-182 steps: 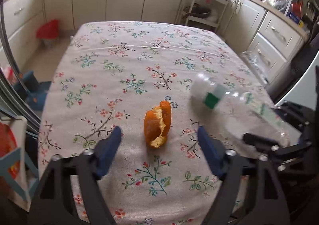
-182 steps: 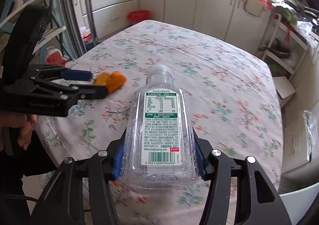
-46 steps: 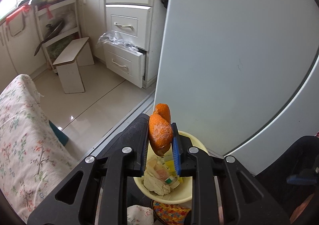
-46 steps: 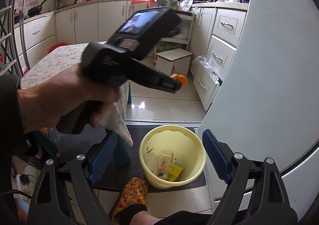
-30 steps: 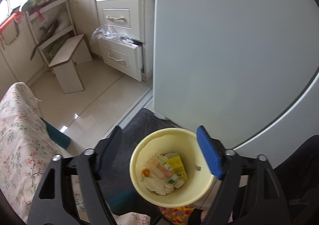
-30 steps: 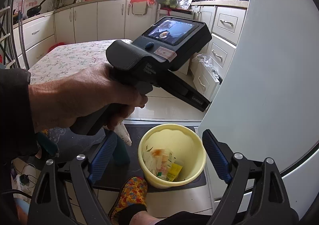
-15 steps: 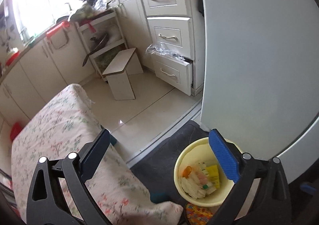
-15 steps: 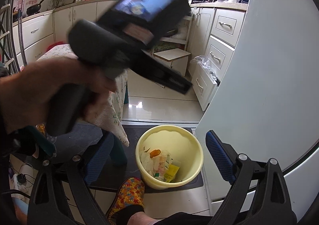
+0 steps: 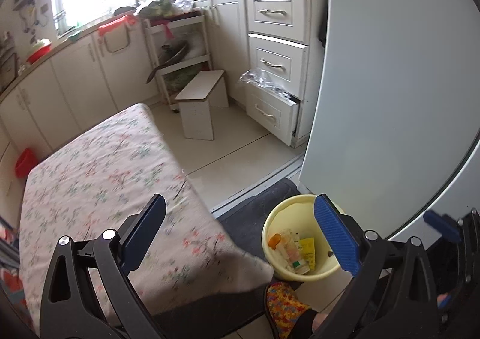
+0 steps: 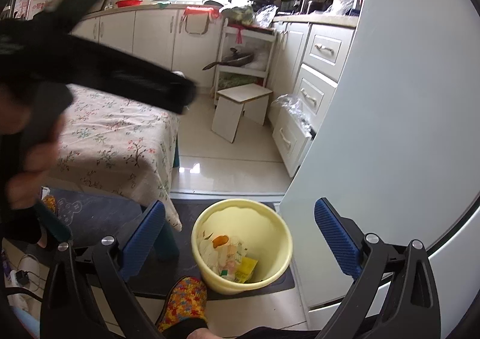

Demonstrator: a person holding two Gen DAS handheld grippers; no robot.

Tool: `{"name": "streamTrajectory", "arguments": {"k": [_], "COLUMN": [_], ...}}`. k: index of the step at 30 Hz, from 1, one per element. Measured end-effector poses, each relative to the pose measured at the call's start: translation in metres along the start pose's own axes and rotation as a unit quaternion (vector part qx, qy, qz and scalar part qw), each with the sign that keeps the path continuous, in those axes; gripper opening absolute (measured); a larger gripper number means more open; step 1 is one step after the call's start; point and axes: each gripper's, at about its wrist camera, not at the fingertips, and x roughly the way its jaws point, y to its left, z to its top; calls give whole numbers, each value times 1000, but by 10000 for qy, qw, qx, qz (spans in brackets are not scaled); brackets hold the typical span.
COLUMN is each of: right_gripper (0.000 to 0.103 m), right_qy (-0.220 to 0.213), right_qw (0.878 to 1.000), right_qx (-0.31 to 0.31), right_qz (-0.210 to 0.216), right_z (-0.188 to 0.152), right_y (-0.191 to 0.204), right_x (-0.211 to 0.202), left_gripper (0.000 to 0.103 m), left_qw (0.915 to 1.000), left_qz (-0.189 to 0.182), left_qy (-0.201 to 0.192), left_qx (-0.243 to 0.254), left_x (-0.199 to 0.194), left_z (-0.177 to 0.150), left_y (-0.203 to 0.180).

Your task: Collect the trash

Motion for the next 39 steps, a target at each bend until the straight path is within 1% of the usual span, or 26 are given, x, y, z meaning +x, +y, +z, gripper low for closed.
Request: {"name": "streamTrajectory", "arguments": {"k": [2,5,7,10,13,16,19,23,25,28,33,39], "right_gripper": [95,95,95,95,95,95,95,95,96,96,96,96], "right_qy": [-200,-489,-693,-1059,-1246,-1258,-1222,-1092,-1093,-1133,-1274,-1352], "right_qw": [9998,9985,9970,9931,9898,9886,9874,9850,9831,9821,9817,9807], "right_qx": [-22,-39,-3,141,424,680,937,1298,1438,1478,1371,1370], "right_qz": [-87,-248,-332,-491,-552,-468,-373,-302,-300,-285,-344,-350], "right_z": [2,6,10,14,15,12,8,6,6,7,8,7], "right_y": [1,2,0,-4,-11,-15,-19,-27,-27,-24,-13,-7], "right_x": [-6,-17,-27,-49,-71,-90,-110,-124,-132,-141,-148,-154], "left_gripper": [95,95,95,95,95,95,95,95,95,95,95,95], "left_qw": [9999,9997,9996,9989,9983,9980,9977,9973,9972,9972,9972,9969], "left_qz": [-42,44,29,52,102,164,163,218,244,315,378,390], "left_qy": [-39,-187,-229,-337,-371,-297,-365,-444,-455,-463,-456,-447], "left_qx": [-83,-136,-183,-321,-433,-536,-555,-536,-533,-502,-460,-513], "left_x": [-13,-34,-45,-64,-81,-95,-112,-132,-138,-148,-160,-169], "left_z": [-6,-17,-22,-30,-36,-43,-49,-55,-58,-64,-73,-83], "left_y": [5,10,13,19,25,28,28,23,19,15,10,8]}}
